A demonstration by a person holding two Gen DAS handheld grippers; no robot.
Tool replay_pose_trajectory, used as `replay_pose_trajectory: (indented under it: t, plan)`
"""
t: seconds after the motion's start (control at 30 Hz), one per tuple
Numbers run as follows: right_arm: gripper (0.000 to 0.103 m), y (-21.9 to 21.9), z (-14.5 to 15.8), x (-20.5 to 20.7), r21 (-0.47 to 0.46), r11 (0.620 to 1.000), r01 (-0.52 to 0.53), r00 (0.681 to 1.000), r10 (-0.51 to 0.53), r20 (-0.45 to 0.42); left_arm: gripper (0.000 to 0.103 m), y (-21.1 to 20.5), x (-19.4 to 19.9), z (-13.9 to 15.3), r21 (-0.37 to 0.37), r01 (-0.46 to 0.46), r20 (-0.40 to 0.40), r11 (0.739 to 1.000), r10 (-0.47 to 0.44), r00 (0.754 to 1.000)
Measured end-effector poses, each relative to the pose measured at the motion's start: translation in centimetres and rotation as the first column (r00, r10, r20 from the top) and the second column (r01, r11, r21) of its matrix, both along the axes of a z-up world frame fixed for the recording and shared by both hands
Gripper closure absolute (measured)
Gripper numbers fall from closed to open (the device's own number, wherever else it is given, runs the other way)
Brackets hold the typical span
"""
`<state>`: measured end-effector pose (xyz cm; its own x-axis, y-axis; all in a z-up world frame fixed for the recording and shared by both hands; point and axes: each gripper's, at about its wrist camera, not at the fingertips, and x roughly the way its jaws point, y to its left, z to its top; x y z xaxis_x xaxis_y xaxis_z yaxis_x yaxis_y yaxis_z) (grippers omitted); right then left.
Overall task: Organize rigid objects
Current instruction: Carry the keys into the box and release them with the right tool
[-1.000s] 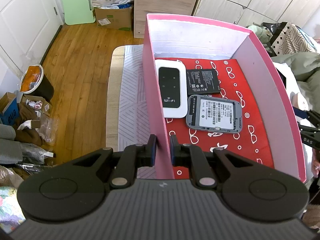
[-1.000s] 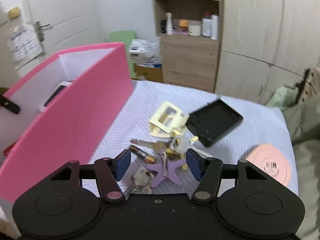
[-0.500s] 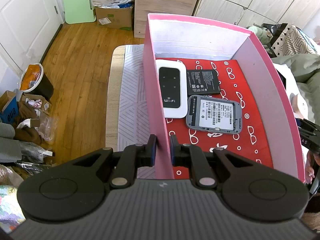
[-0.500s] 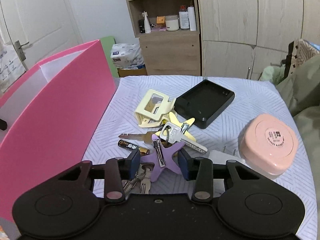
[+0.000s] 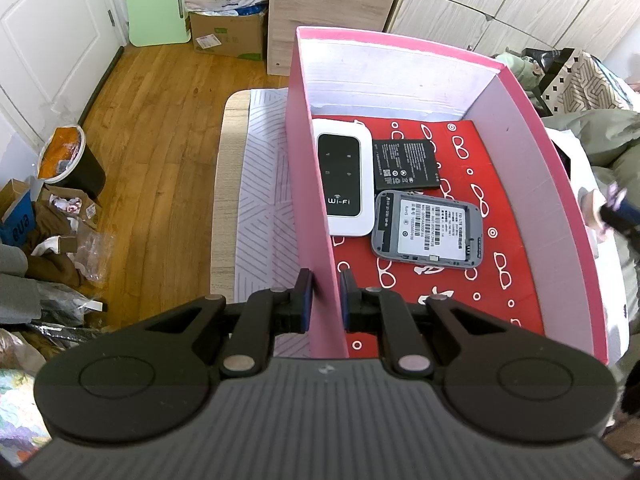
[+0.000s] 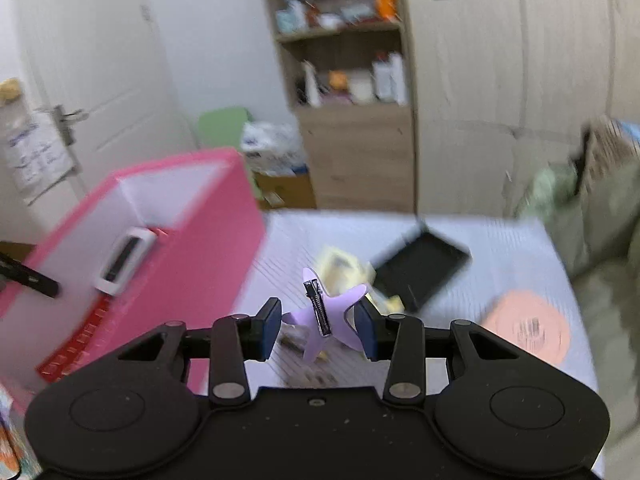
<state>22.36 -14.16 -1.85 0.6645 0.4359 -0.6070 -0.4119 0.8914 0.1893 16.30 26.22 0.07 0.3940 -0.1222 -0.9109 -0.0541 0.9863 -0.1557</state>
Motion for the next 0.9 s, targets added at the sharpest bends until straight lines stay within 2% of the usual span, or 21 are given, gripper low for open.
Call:
replay_pose_trajectory:
  t: [0.13, 0.23, 0.3, 0.37, 0.53, 0.9]
  plan:
    - [0.057, 2.2, 4.4, -1.2, 0.01, 0.991, -0.135, 0.983, 0.133, 0.125, 0.091, 0.0, 0.0, 0.0, -0.001, 0.002, -0.001, 1.0, -0.002, 1.0]
    - [0.057, 4.6, 6.6, -1.2, -0.008, 0.964, -0.266, 0.95, 0.263, 0.167, 0.091, 0.0, 0.1, 0.0, -0.004, -0.001, -0.001, 1.0, 0.001, 1.0]
    - [0.057, 6.7, 7.3, -0.9, -0.064, 0.939, -0.338, 0.922, 0.344, 0.177, 0.091, 0.0, 0.1, 0.0, -0.007, -0.003, -0.001, 1.0, 0.003, 1.0]
    - [0.057, 8.9, 7.2, -0.1, -0.141, 0.904, -0.404, 0.891, 0.424, 0.163, 0.091, 0.0, 0.1, 0.0, -0.005, -0.002, 0.001, 1.0, 0.002, 1.0]
    - [0.057, 13.7, 5.0, 2.8, -0.332, 0.824, -0.459, 0.857, 0.509, 0.081, 0.091, 0.2, 0.0, 0.0, -0.007, -0.005, 0.0, 1.0, 0.005, 1.0]
    - [0.057, 19.1, 0.8, 5.9, -0.495, 0.687, -0.532, 0.823, 0.558, -0.11, 0.091, 0.1, 0.0, 0.0, -0.002, -0.002, -0.002, 1.0, 0.002, 1.0]
